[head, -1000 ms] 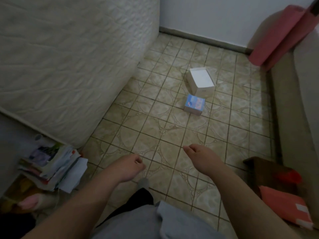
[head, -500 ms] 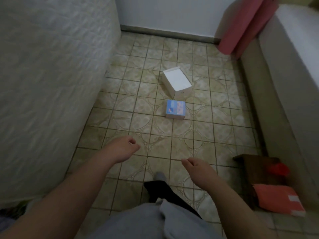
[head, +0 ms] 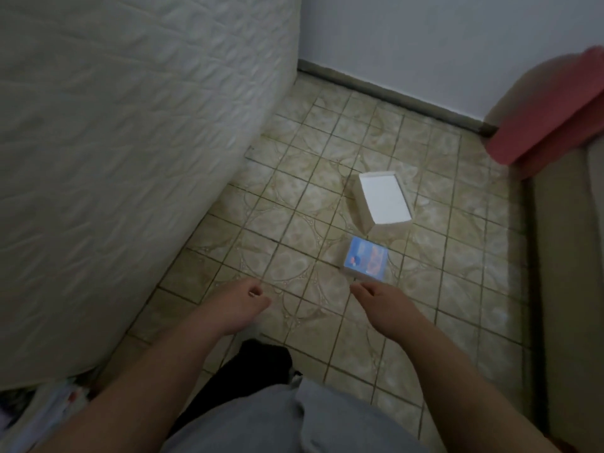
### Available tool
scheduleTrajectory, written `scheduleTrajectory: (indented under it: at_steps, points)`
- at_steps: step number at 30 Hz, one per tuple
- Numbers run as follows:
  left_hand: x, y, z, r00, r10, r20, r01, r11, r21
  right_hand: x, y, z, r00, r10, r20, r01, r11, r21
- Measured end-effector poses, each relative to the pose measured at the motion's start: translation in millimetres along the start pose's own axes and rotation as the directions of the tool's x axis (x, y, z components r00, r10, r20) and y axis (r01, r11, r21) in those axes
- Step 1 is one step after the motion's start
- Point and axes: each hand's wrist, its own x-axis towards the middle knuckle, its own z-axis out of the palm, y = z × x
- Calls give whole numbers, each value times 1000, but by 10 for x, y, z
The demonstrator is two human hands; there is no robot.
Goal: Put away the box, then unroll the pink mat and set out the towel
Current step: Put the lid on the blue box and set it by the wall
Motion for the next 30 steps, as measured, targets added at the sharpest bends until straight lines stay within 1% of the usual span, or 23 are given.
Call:
scheduleTrajectory:
  at_steps: [2, 4, 6, 9, 14, 18, 22, 27, 30]
  points:
    - [205, -18, -175, 999, -31, 18, 32, 998, -47, 317, -207, -67, 999, -29, 23, 29, 1000, -12]
    - [450, -29, -400, 999, -39, 24, 41, 998, -53, 628, -411, -125, 999, -38, 32, 39, 999, -12]
    - [731, 5, -684, 999, -35, 18, 36, 998, -45, 938, -604, -178, 1000, -25, 18, 25, 999, 26]
    - [1180, 174, -1141, 1000, -6, 15, 6, 999, 45, 1337, -855, -233, 1000, 13, 0, -13, 995, 101]
    - [1914, 716, -1701, 994, 79, 74, -93, 974, 209, 1776, -1015, -332, 989, 137, -56, -121, 966, 229]
    - [2462, 1295, -1875, 978, 152, 140, -190, 929, 319, 2000, -898, -464, 959, 271, -84, -229, 915, 331]
    - [2978, 1906, -1891, 960, 203, 192, -261, 898, 355, 2318, -728, -701, 930, 360, -74, -306, 870, 386]
    - [3534, 2576, -1865, 947, 233, 222, -301, 887, 351, 2956, -605, -1317, 921, 381, -77, -328, 868, 374]
    - [3840, 2869, -1895, 948, 220, 232, -283, 913, 292, 3356, -590, -1730, 924, 370, -97, -318, 883, 347]
